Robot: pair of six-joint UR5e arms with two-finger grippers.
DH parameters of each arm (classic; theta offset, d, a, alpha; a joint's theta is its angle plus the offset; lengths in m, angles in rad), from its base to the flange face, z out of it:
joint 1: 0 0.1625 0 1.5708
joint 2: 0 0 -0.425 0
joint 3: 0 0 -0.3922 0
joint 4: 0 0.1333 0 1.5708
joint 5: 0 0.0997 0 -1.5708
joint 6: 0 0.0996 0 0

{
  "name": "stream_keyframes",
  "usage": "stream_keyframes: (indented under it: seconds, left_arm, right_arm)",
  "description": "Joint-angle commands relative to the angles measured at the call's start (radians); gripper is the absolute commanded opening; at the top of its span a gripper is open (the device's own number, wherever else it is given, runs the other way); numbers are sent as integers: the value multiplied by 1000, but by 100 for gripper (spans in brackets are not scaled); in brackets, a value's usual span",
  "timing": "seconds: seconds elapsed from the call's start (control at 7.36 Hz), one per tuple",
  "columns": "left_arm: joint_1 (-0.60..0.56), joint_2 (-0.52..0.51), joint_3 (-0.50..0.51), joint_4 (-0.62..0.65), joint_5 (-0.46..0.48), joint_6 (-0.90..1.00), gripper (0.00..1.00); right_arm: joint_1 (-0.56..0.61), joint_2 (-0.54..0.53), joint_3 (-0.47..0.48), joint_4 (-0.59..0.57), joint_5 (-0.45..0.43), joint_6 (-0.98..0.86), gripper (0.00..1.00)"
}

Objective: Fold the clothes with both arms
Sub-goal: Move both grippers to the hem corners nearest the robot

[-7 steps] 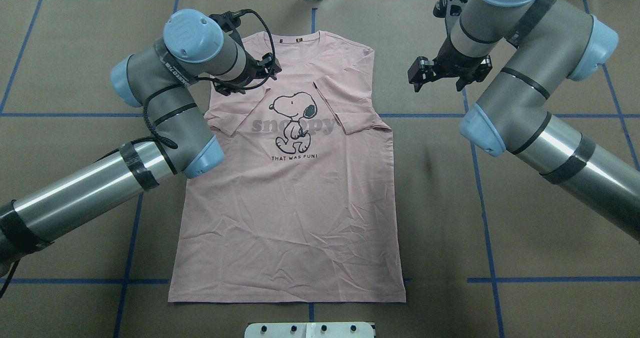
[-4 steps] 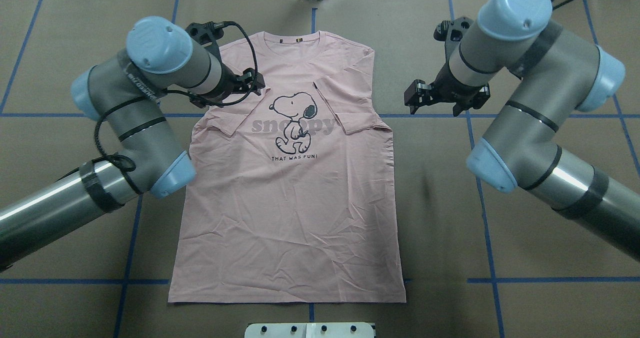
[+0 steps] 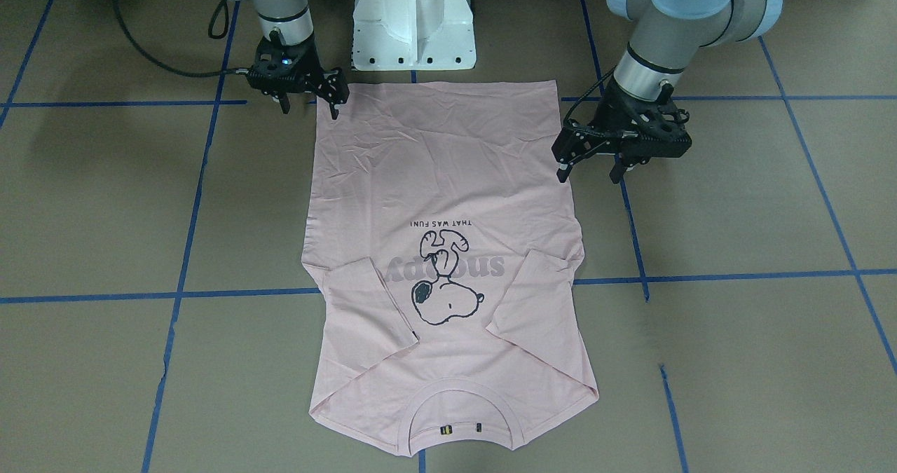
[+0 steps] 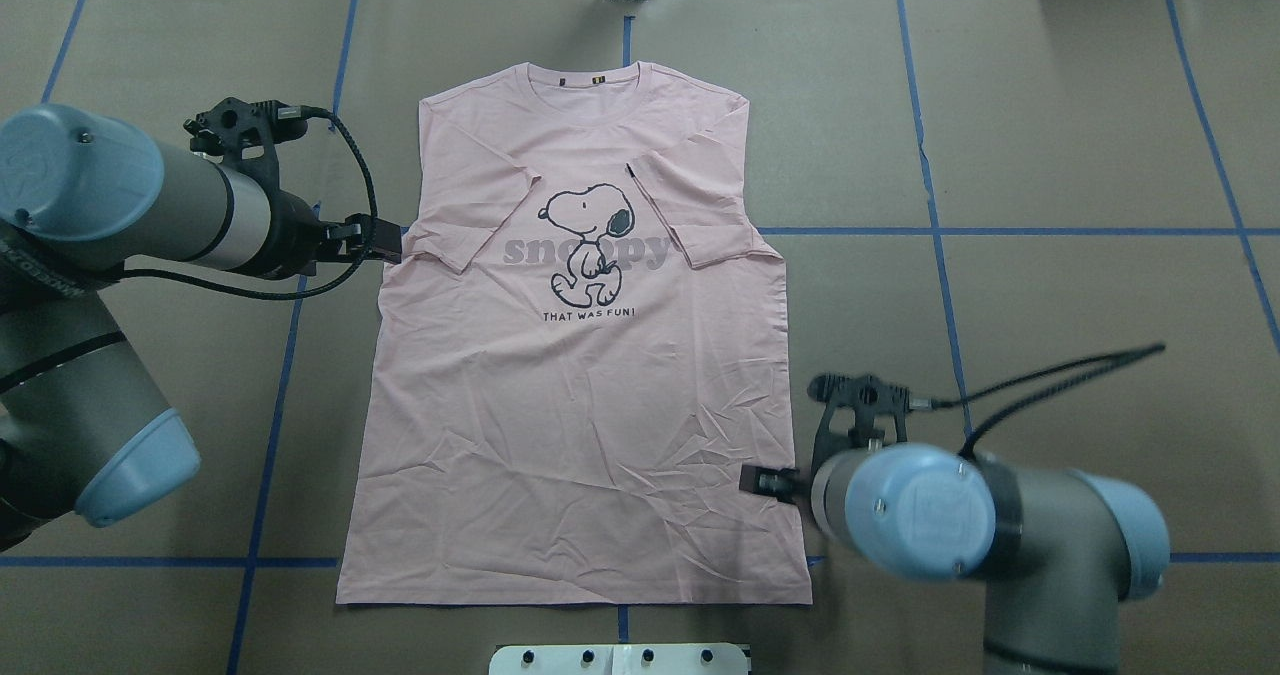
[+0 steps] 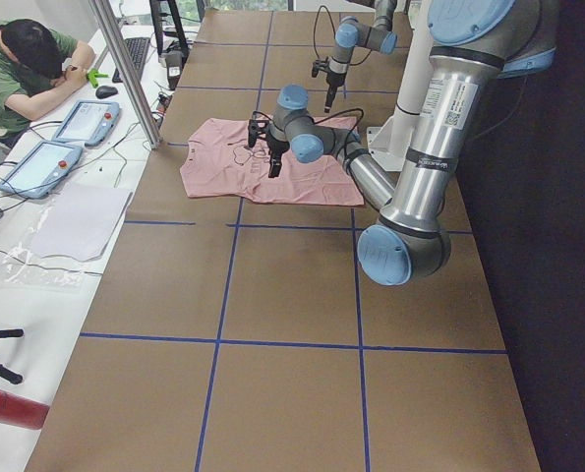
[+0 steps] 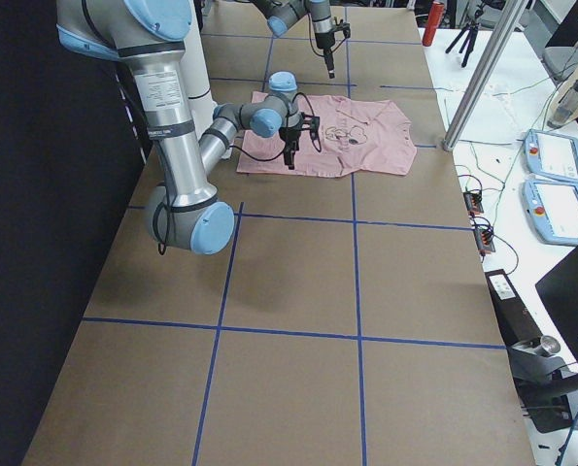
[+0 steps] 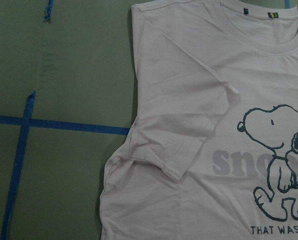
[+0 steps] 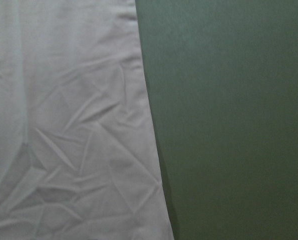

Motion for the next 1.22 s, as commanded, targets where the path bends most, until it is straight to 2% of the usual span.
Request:
stream_keyframes:
  seconds: [0.0,0.41,0.54,0.68,0.95,1.09]
  left_arm:
    - [0,7,-5,2,2,0,100]
    - [2,4,-5,2,0,0,100]
    - [0,6,-5,2,0,0,100]
    - [0,7,-4,2,0,0,100]
    - [0,7,-4,0,2,0,100]
    - [2,7,-1,0,0,0,100]
  right_arm:
    - [-124,-53,1,9,-74,103,100]
    - [-167,-54,-8,9,-71,114,98]
    - [-173,-47,-12,9,-69,111,95]
    - [-171,-45,-14,9,-69,104,88]
    - [-158,-45,-11,9,-64,99,65]
    - [-147,-45,-11,9,-63,96,57]
